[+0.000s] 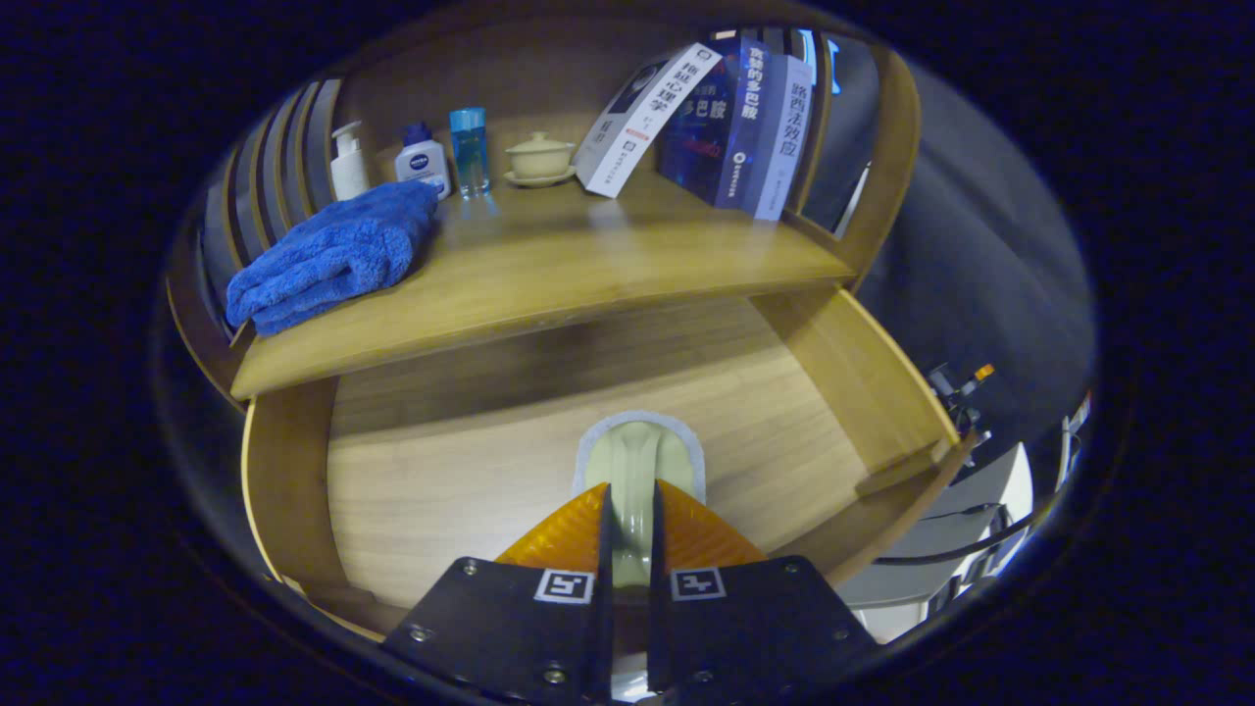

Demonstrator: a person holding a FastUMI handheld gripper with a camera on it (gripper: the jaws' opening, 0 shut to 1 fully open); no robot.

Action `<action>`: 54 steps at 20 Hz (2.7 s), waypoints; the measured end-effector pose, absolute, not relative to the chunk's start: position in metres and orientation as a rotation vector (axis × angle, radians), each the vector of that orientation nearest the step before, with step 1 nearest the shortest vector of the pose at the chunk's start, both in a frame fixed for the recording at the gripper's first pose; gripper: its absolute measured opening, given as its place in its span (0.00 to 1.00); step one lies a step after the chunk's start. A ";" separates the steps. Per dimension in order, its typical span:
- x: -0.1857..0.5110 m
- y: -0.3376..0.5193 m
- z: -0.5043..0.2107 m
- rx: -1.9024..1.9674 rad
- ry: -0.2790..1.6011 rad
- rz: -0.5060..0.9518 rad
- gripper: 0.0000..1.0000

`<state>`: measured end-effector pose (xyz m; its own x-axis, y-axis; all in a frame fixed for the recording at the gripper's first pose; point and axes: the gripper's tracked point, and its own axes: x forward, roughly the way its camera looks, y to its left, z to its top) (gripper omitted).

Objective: Pull open the drawer, take out the items inside it, and place them on the countertop above the cabinet.

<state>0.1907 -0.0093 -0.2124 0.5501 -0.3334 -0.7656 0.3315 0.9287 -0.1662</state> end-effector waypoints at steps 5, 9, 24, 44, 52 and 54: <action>0.189 -0.008 -0.170 0.025 0.795 -0.411 0.14; 0.204 0.000 -0.133 0.014 0.694 -0.387 0.14; 0.325 0.029 -0.117 0.165 0.508 -0.195 0.14; 0.370 0.027 -0.148 0.273 0.511 -0.131 0.23; 0.369 0.031 -0.118 0.212 0.423 -0.111 0.81; 0.367 0.037 -0.107 0.209 0.386 -0.079 0.83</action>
